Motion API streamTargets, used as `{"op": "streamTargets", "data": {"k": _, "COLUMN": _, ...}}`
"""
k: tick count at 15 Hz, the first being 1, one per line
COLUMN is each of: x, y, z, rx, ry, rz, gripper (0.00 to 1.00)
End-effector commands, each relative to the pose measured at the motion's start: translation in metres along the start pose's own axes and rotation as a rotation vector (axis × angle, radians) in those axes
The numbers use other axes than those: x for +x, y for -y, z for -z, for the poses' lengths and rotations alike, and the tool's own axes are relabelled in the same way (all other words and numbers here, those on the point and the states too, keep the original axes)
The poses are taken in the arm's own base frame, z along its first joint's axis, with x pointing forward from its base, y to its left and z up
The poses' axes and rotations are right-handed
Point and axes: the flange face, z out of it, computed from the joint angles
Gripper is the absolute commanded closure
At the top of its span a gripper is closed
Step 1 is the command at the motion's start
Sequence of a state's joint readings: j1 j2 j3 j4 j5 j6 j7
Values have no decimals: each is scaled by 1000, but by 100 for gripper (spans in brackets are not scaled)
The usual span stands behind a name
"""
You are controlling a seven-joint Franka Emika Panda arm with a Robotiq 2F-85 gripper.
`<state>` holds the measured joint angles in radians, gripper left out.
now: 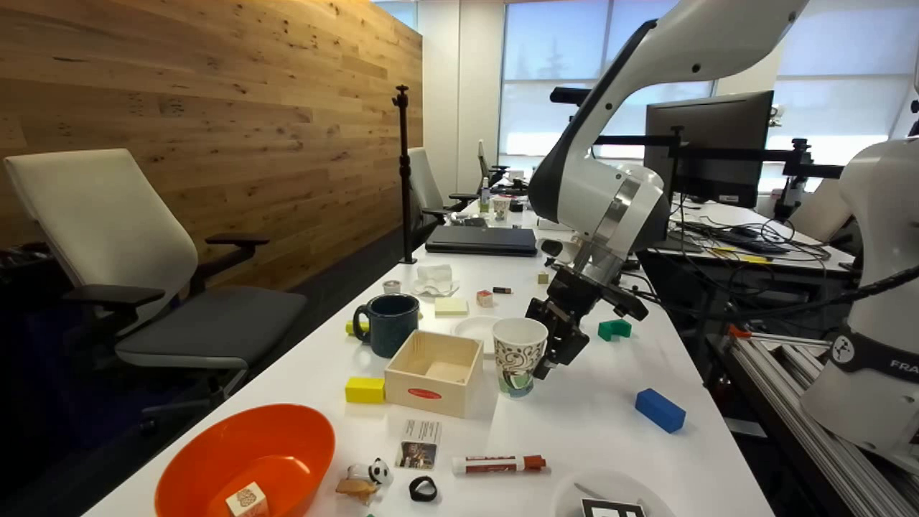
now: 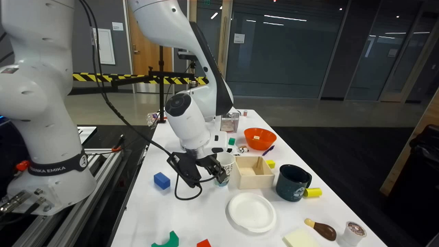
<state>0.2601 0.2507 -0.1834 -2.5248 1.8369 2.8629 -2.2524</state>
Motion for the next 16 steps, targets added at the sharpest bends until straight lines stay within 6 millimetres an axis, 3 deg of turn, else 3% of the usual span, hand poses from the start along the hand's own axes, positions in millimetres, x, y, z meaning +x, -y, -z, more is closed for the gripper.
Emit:
{"op": "streamTargets", "data": {"k": 1, "x": 2, "y": -2, "z": -12, "rx": 8, "ry": -24, "rz": -1, "gripper": 73}}
{"op": "streamTargets", "data": {"k": 3, "x": 3, "y": -1, "z": -11, "rx": 6, "ry": -26, "rz": -7, "gripper": 80}}
{"op": "streamTargets", "data": {"k": 4, "x": 3, "y": -1, "z": -10, "rx": 4, "ry": -27, "rz": -10, "gripper": 31}}
{"op": "streamTargets", "data": {"k": 6, "x": 3, "y": 1, "z": -5, "rx": 9, "ry": -36, "rz": -11, "gripper": 31}}
{"op": "streamTargets", "data": {"k": 10, "x": 1, "y": 4, "z": -4, "rx": 25, "ry": -48, "rz": -11, "gripper": 3}}
{"op": "streamTargets", "data": {"k": 16, "x": 7, "y": 9, "z": 2, "rx": 36, "ry": -108, "rz": -3, "gripper": 0}}
